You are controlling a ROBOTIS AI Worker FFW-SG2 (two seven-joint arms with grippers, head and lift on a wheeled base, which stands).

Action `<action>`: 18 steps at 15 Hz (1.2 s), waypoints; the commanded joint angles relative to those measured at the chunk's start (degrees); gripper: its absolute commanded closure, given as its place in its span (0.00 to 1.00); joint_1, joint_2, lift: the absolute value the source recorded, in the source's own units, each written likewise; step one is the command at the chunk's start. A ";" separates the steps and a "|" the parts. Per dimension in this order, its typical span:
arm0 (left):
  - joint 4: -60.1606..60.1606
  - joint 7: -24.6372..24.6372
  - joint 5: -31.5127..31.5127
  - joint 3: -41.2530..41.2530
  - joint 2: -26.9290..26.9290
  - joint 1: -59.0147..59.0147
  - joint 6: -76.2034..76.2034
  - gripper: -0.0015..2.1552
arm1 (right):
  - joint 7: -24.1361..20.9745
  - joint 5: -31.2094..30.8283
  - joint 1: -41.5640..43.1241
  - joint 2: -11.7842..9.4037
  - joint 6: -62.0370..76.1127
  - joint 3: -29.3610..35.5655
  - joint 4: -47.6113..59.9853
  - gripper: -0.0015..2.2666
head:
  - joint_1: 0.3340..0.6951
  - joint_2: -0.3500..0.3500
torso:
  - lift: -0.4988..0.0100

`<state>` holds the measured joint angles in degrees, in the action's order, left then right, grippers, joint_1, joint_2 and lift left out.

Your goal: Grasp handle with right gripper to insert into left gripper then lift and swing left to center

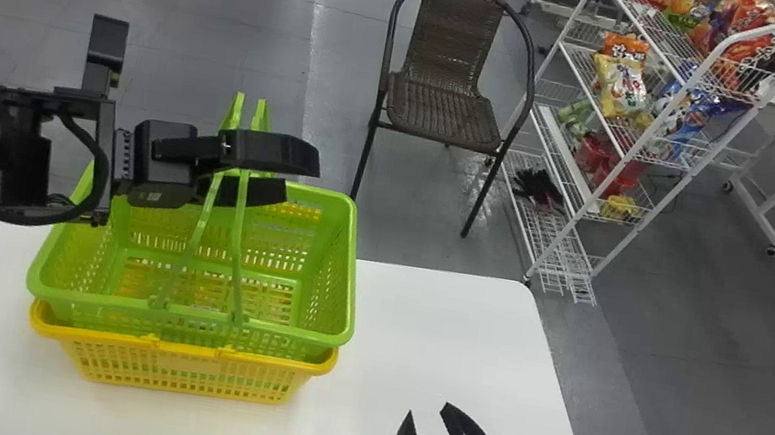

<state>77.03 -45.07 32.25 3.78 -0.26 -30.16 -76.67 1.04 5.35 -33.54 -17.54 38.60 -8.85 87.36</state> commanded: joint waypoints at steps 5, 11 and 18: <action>-0.82 0.60 1.50 -0.18 -0.09 -5.35 -5.20 0.04 | 0.63 1.07 -1.35 0.14 5.04 0.58 -4.57 0.04 | 1.00 0.08 | 0.98; -8.65 0.33 3.00 0.35 -0.79 -14.40 -10.65 0.04 | 1.07 1.07 -2.23 0.49 7.32 0.50 -6.15 0.04 | 1.00 0.07 | 0.98; -15.33 -0.46 4.23 2.46 -2.64 -24.51 -13.36 0.06 | 1.77 1.07 -2.85 0.58 8.20 0.50 -7.38 0.04 | 1.00 0.10 | 0.98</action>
<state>62.10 -45.42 36.47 5.82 -2.72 -53.23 -89.61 2.72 6.42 -36.38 -17.02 46.81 -8.35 80.21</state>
